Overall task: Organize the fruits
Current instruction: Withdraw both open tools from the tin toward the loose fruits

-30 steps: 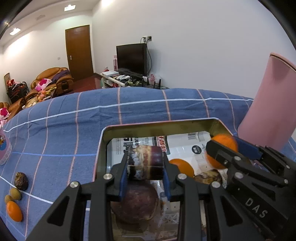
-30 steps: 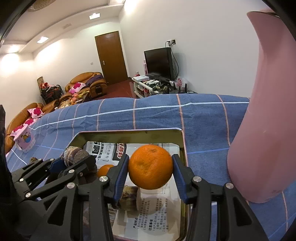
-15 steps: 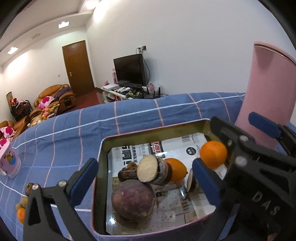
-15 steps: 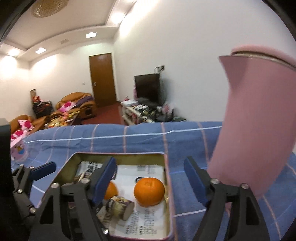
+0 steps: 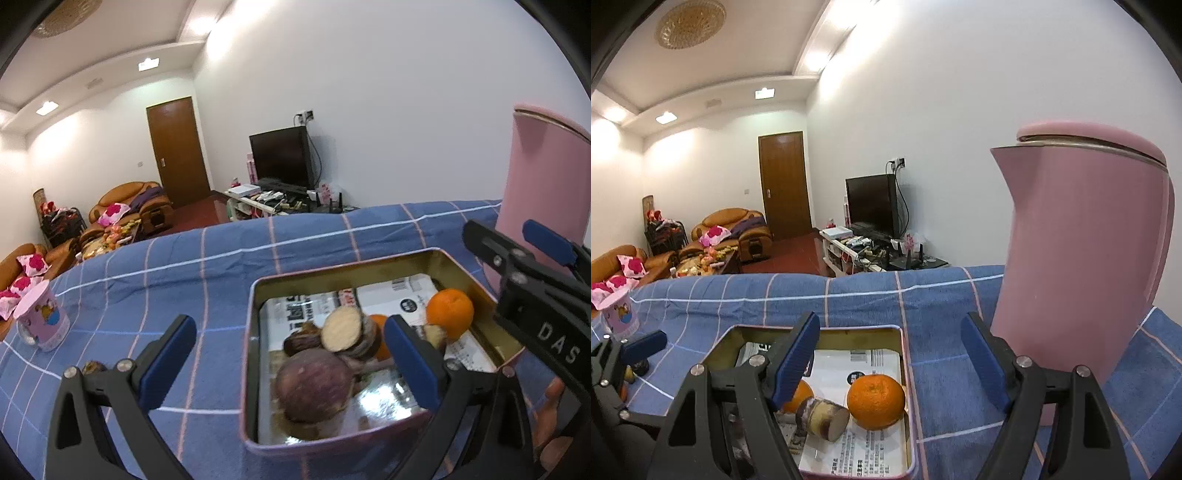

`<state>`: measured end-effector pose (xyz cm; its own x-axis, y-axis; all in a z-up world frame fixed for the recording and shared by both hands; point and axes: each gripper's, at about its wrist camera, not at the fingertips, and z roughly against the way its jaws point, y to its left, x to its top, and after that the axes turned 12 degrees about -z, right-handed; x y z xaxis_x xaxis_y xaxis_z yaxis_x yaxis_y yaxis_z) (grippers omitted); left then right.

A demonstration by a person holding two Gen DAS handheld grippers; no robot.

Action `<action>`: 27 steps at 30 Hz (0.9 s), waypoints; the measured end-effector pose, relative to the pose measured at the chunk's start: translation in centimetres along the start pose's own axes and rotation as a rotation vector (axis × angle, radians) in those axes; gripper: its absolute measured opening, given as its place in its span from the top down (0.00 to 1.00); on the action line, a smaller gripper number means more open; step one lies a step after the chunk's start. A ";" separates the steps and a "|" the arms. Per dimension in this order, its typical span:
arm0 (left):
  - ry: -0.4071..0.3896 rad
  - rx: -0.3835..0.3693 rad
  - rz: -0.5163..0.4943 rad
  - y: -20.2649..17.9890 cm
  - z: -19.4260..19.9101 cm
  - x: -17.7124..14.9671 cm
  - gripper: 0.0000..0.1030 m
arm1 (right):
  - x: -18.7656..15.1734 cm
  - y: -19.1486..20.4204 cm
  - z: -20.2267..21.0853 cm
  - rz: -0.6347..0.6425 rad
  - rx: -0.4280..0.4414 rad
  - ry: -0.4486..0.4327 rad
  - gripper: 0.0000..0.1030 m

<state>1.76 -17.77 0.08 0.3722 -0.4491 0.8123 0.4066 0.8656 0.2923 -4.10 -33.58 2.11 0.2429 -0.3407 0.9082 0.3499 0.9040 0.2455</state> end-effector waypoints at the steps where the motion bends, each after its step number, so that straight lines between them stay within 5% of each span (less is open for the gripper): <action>1: 0.005 -0.004 0.005 0.3 0.0 -0.1 0.00 | 0.0 0.0 0.2 0.000 0.005 0.003 0.23; 13: 0.019 -0.014 -0.001 1.4 1.6 -1.8 0.00 | -1.2 0.8 1.8 -0.026 -0.037 0.029 0.23; 27: 0.061 -0.007 0.002 5.9 3.1 -4.8 0.00 | -3.5 3.3 3.2 -0.092 0.012 0.123 0.23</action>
<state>-0.18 -9.88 -0.52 0.4228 -0.4601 0.7808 0.4114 0.8651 0.2870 -6.69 -28.56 0.82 0.3195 -0.4507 0.8336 0.3650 0.8703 0.3306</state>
